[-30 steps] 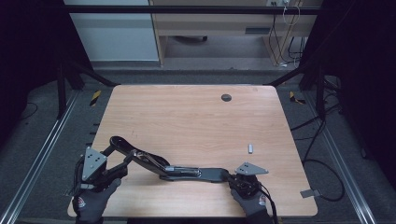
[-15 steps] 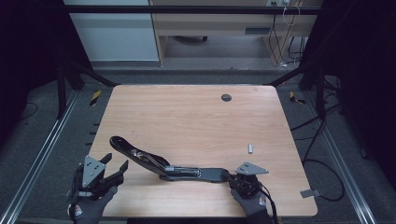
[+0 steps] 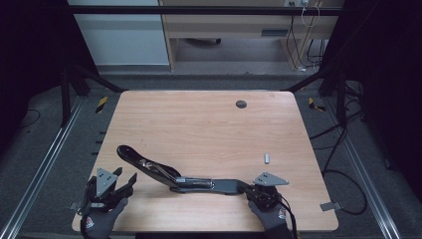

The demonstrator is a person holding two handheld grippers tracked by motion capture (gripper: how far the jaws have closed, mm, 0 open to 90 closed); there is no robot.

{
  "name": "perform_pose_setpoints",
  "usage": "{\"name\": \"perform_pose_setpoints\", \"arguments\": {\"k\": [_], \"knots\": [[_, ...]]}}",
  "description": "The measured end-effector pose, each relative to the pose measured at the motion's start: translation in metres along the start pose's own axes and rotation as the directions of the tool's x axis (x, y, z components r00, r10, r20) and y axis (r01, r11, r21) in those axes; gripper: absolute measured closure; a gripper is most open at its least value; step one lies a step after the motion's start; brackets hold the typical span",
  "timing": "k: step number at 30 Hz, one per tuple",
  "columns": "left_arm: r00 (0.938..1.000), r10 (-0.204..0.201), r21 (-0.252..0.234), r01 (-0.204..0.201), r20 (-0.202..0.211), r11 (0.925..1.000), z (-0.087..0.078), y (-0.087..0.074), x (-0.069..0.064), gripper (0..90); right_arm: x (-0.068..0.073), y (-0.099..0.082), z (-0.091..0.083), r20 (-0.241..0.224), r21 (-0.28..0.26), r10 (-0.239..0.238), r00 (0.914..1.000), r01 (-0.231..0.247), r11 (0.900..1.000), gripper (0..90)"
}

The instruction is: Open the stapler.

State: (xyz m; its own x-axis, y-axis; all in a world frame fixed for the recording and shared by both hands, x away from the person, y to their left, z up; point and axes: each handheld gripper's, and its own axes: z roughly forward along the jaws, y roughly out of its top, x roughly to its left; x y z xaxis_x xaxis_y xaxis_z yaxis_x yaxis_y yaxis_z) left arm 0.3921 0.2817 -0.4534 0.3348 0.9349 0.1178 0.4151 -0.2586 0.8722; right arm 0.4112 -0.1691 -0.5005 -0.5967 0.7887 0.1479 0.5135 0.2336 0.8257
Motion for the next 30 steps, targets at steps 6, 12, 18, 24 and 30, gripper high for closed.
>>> {"name": "perform_pose_setpoints", "arguments": {"k": [6, 12, 18, 24, 30], "knots": [[0.9998, 0.003, 0.02, -0.002, -0.02, 0.9998, 0.008, -0.007, -0.001, 47.4, -0.009, 0.003, -0.011, 0.045, -0.022, 0.017, 0.9989, -0.016, 0.9996, 81.9], [0.9985, 0.049, 0.0, -0.049, -0.024, 0.9988, 0.015, -0.016, -0.003, 52.0, -0.023, 0.006, -0.026, 0.129, -0.033, 0.04, 0.9909, -0.037, 0.9988, 72.4], [0.999, 0.003, -0.004, -0.003, -0.044, 1.0, 0.014, -0.021, 0.002, 52.2, -0.035, 0.01, -0.038, 0.193, -0.02, 0.052, 0.9797, -0.049, 0.9986, 67.1], [0.9971, -0.059, 0.027, 0.06, -0.049, 0.9978, 0.016, -0.025, 0.009, 49.7, -0.049, 0.017, -0.05, 0.247, 0.002, 0.062, 0.967, -0.065, 0.9979, 64.2], [0.9968, -0.063, 0.046, 0.065, -0.049, 0.9968, 0.018, -0.027, 0.009, 47.5, -0.061, 0.029, -0.054, 0.286, 0.015, 0.065, 0.9561, -0.072, 0.9973, 63.3]]}}
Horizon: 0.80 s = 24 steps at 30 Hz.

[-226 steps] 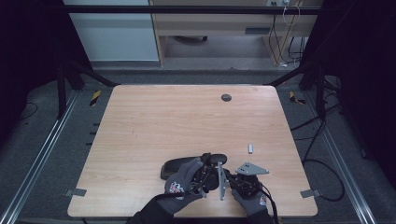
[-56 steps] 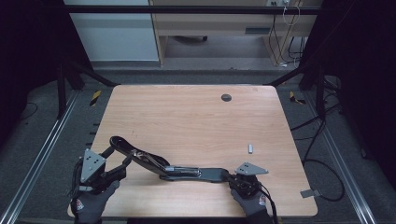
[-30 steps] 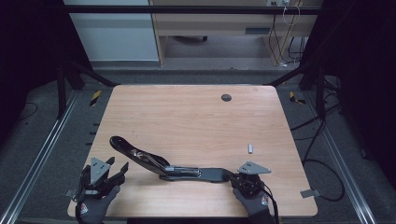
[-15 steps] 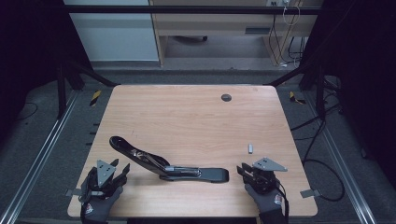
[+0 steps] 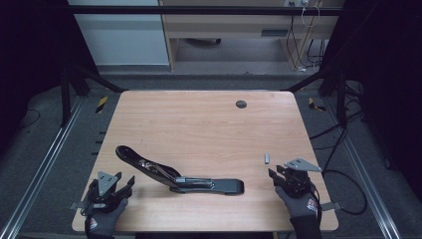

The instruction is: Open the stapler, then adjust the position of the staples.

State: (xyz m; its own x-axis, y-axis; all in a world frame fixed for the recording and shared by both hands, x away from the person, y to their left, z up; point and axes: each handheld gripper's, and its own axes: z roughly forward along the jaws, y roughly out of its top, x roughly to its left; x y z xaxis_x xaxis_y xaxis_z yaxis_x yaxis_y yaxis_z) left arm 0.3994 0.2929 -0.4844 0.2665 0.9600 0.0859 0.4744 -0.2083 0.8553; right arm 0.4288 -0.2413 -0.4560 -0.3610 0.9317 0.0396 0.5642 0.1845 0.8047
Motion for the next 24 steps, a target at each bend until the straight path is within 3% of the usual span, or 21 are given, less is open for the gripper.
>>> {"name": "perform_pose_setpoints", "arguments": {"k": [10, 24], "knots": [[0.9999, 0.009, 0.023, -0.009, 0.009, 0.9997, 0.002, 0.0, -0.002, 44.5, -0.006, 0.023, 0.016, 0.022, 0.053, -0.01, 0.9997, 0.009, 0.9986, 61.6], [1.0, -0.005, 0.04, 0.005, 0.0, 0.9992, 0.004, -0.002, 0.001, 43.5, -0.01, 0.036, 0.036, 0.047, 0.118, -0.009, 0.9988, 0.004, 0.993, 62.4]]}}
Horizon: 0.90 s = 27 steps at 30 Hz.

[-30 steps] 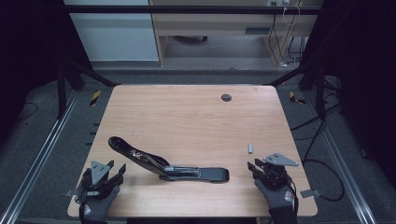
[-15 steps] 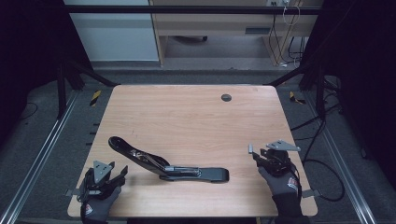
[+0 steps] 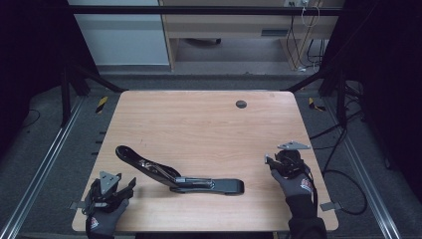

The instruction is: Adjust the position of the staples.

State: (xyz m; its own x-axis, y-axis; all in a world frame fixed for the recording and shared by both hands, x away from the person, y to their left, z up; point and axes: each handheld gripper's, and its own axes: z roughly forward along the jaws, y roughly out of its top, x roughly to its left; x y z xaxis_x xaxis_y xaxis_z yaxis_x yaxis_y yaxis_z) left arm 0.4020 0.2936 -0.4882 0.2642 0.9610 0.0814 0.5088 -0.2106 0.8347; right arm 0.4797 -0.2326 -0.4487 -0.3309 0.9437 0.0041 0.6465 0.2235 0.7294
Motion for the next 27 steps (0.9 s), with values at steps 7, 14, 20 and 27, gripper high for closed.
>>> {"name": "perform_pose_setpoints", "arguments": {"k": [7, 14, 20, 27], "knots": [[1.0, -0.001, 0.011, 0.001, 0.003, 0.9999, 0.002, -0.001, 0.002, 43.4, 0.0, 0.009, 0.011, 0.015, 0.02, 0.003, 0.9999, -0.003, 0.9998, 64.8], [1.0, 0.001, 0.013, -0.001, 0.005, 0.9999, 0.003, -0.001, 0.001, 43.2, 0.003, 0.015, 0.024, 0.035, 0.058, -0.003, 0.9994, 0.001, 0.9983, 66.9], [0.9999, 0.01, 0.017, -0.01, 0.01, 0.9998, 0.004, -0.001, 0.001, 42.9, 0.003, 0.021, 0.035, 0.066, 0.103, 0.0, 0.9978, -0.007, 0.9947, 67.4], [0.9999, 0.011, 0.015, -0.011, 0.01, 0.9998, 0.004, -0.001, 0.0, 42.8, -0.001, 0.02, 0.05, 0.093, 0.151, 0.029, 0.9952, -0.043, 0.9876, 67.7]]}}
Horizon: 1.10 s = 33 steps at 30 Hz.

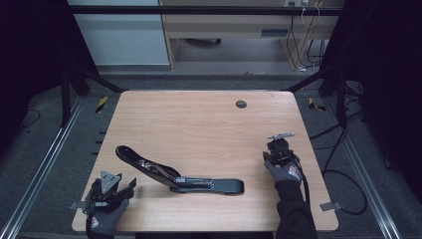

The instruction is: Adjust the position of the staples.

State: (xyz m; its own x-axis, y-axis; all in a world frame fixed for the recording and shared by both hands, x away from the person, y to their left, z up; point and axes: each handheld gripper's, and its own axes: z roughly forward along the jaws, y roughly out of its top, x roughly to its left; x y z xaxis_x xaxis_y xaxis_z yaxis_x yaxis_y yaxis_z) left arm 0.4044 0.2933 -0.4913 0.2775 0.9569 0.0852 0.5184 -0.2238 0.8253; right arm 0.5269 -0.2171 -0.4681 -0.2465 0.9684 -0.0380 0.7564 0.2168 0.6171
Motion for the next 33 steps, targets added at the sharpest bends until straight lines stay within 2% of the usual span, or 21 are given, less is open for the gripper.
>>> {"name": "perform_pose_setpoints", "arguments": {"k": [12, 21, 24, 27, 29, 30, 31, 33], "knots": [[1.0, 0.003, 0.006, -0.003, 0.002, 1.0, 0.001, 0.0, 0.0, 42.7, -0.001, 0.0, 0.013, 0.007, 0.037, 0.013, 0.9999, -0.013, 0.9992, 68.9], [1.0, 0.003, 0.006, -0.003, 0.002, 1.0, 0.001, 0.0, -0.001, 42.7, -0.001, 0.0, 0.016, 0.006, 0.055, 0.007, 1.0, -0.007, 0.9984, 77.8], [1.0, 0.003, 0.007, -0.003, 0.002, 1.0, 0.001, 0.0, 0.0, 42.7, -0.002, 0.0, 0.016, 0.004, 0.057, 0.008, 1.0, -0.008, 0.9983, 77.9], [1.0, 0.003, 0.006, -0.003, 0.003, 1.0, 0.0, 0.0, 0.0, 42.7, -0.003, -0.001, 0.014, -0.004, 0.054, -0.007, 1.0, 0.007, 0.9985, 78.1], [1.0, 0.003, 0.006, -0.003, 0.003, 1.0, 0.0, 0.0, 0.0, 42.7, -0.002, -0.002, 0.006, -0.033, 0.04, -0.044, 0.9985, 0.046, 0.9982, 78.2], [1.0, 0.003, 0.006, -0.003, 0.003, 1.0, 0.0, 0.0, 0.0, 42.7, -0.002, -0.002, 0.006, -0.033, 0.04, -0.044, 0.9985, 0.046, 0.9982, 78.2], [1.0, 0.003, 0.007, -0.003, 0.003, 1.0, 0.0, 0.0, 0.0, 42.7, -0.002, -0.005, -0.001, -0.072, 0.014, -0.076, 0.9945, 0.077, 0.9969, 78.2], [1.0, 0.004, 0.006, -0.004, 0.003, 1.0, 0.0, 0.0, -0.001, 42.7, -0.001, -0.006, -0.003, -0.089, 0.005, -0.089, 0.992, 0.09, 0.9959, 78.2]]}}
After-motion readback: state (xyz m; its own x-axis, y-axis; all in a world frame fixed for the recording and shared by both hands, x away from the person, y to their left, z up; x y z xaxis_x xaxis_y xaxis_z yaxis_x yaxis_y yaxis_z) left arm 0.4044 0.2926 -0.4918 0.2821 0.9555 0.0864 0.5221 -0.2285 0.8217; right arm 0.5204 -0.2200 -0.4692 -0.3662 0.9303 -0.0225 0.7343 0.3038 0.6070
